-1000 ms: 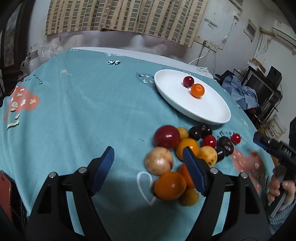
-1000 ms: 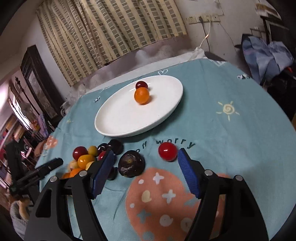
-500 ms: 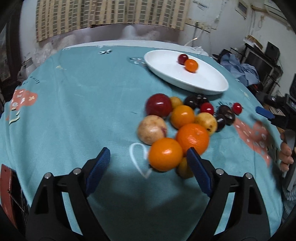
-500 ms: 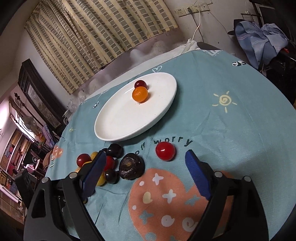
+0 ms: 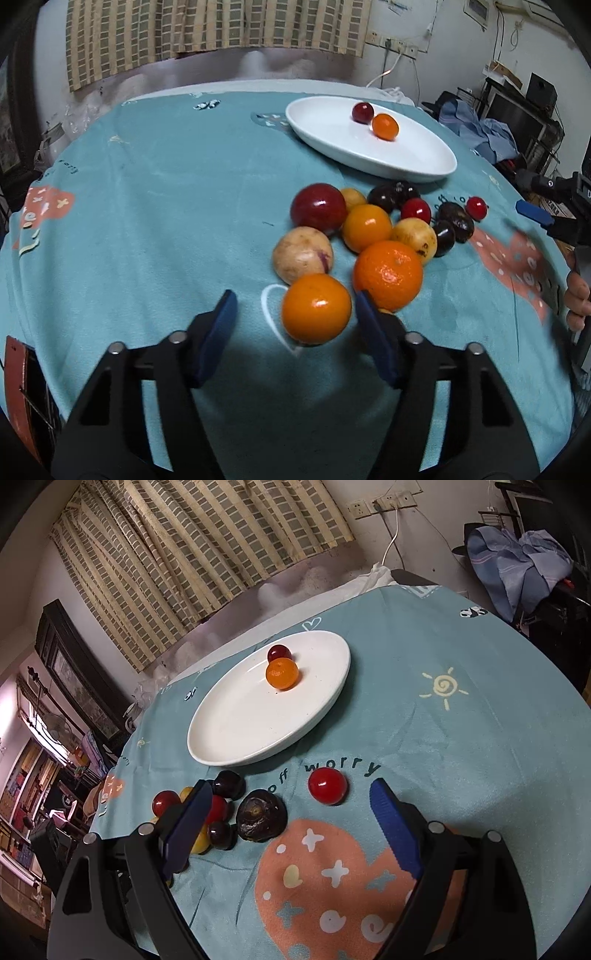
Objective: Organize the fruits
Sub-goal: 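Grasp another mandarin with the left tool while the right tool grasps a red cherry tomato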
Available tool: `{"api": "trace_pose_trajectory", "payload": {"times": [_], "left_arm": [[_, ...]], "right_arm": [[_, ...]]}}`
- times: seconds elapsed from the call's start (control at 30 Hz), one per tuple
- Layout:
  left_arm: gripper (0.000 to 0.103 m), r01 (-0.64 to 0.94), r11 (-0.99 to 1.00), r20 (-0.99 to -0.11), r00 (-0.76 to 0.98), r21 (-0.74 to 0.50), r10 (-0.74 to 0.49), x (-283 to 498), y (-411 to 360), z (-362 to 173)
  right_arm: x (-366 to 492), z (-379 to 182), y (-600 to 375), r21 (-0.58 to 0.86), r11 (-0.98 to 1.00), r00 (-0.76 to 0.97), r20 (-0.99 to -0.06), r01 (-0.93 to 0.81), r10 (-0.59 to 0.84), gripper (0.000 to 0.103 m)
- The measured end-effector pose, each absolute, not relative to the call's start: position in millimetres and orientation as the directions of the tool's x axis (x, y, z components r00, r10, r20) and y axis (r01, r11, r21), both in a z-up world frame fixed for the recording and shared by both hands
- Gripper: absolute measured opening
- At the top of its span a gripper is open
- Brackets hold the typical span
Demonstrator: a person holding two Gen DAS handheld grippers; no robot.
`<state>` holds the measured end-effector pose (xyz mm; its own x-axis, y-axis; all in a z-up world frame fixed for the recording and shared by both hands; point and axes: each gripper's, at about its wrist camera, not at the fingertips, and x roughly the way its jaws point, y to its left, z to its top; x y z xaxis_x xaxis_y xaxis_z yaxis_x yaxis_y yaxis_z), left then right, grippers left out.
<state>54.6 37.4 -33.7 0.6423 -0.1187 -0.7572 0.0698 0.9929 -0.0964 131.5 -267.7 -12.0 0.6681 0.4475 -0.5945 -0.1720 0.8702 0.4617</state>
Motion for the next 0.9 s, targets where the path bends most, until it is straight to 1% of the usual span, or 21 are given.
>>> {"api": "trace_pose_trajectory", "payload": {"times": [0.13, 0.2, 0.23, 0.27, 0.3, 0.33, 0.37, 0.4, 0.43, 0.5, 0.57, 0.63, 0.7, 0.73, 0.83, 0.9], "left_arm": [[0.052, 0.096, 0.99, -0.765, 0.628, -0.108, -0.144, 59, 33, -38], [0.049, 0.105, 0.988, -0.763, 0.628, -0.114, -0.155, 60, 32, -38], [0.046, 0.109, 0.987, -0.762, 0.627, -0.12, -0.162, 60, 32, -38], [0.04, 0.117, 0.985, -0.761, 0.626, -0.126, -0.171, 60, 31, -38], [0.039, 0.122, 0.985, -0.759, 0.627, -0.125, -0.174, 59, 30, -38], [0.039, 0.122, 0.986, -0.758, 0.631, -0.116, -0.167, 59, 28, -37], [0.039, 0.125, 0.986, -0.756, 0.634, -0.111, -0.165, 58, 27, -37], [0.039, 0.129, 0.985, -0.753, 0.636, -0.112, -0.168, 58, 26, -36], [0.039, 0.127, 0.985, -0.752, 0.638, -0.113, -0.169, 58, 26, -36], [0.039, 0.122, 0.985, -0.751, 0.638, -0.122, -0.172, 58, 28, -35], [0.039, 0.116, 0.985, -0.752, 0.636, -0.125, -0.171, 58, 29, -36], [0.039, 0.115, 0.985, -0.757, 0.631, -0.126, -0.17, 59, 29, -37], [0.039, 0.117, 0.986, -0.759, 0.629, -0.122, -0.169, 59, 28, -38], [0.039, 0.118, 0.985, -0.759, 0.629, -0.122, -0.169, 58, 28, -38], [0.039, 0.118, 0.985, -0.759, 0.627, -0.128, -0.174, 59, 29, -38], [0.039, 0.118, 0.985, -0.759, 0.628, -0.128, -0.173, 59, 30, -38]], "right_arm": [[132, -13, -266, 0.447, 0.878, 0.662, -0.607, -0.172, 0.439, 0.087], [133, -14, -263, 0.403, 0.899, 0.663, -0.629, -0.168, 0.406, 0.087], [134, -15, -261, 0.38, 0.911, 0.665, -0.64, -0.163, 0.386, 0.087], [135, -16, -261, 0.363, 0.918, 0.668, -0.646, -0.157, 0.369, 0.087], [137, -18, -263, 0.357, 0.922, 0.672, -0.647, -0.153, 0.362, 0.086], [139, -19, -265, 0.359, 0.921, 0.673, -0.645, -0.152, 0.362, 0.084], [141, -20, -268, 0.365, 0.919, 0.671, -0.644, -0.151, 0.366, 0.075], [145, -23, -271, 0.379, 0.914, 0.663, -0.648, -0.146, 0.375, 0.069], [150, -27, -274, 0.406, 0.903, 0.649, -0.651, -0.14, 0.393, 0.067], [160, -35, -276, 0.461, 0.878, 0.61, -0.66, -0.133, 0.438, 0.058], [165, -40, -273, 0.468, 0.874, 0.59, -0.672, -0.13, 0.448, 0.053], [169, -41, -268, 0.443, 0.887, 0.587, -0.686, -0.132, 0.43, 0.05], [172, -43, -263, 0.43, 0.893, 0.579, -0.697, -0.136, 0.424, 0.044], [173, -45, -261, 0.423, 0.896, 0.575, -0.703, -0.136, 0.418, 0.044], [176, -50, -252, 0.359, 0.923, 0.57, -0.733, -0.14, 0.372, 0.038], [174, -48, -241, 0.281, 0.944, 0.583, -0.743, -0.174, 0.329, 0.029]]}}
